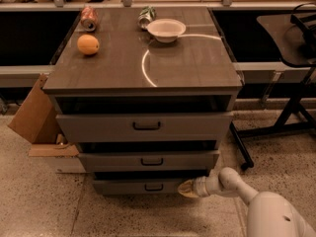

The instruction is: Close bottom drawer

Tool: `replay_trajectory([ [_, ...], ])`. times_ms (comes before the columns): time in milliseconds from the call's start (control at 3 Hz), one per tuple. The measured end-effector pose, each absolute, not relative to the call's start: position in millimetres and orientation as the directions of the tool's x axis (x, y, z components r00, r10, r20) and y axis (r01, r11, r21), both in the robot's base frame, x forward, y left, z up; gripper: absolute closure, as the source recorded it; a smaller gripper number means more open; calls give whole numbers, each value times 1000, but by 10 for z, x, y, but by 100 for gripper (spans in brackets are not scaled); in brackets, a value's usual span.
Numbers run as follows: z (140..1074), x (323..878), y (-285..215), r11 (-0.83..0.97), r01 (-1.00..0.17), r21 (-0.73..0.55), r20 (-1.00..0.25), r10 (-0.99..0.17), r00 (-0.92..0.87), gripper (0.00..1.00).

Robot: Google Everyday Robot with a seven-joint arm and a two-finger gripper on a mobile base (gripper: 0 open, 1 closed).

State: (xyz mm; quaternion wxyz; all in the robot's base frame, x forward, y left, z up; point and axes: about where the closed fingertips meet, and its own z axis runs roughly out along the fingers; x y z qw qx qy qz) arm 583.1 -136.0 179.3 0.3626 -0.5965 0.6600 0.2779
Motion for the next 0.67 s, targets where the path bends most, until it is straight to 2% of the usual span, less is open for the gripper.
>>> replay_trajectory([
  [667, 2085, 5243, -1704, 16, -998, -59, -829, -558, 40, 100],
])
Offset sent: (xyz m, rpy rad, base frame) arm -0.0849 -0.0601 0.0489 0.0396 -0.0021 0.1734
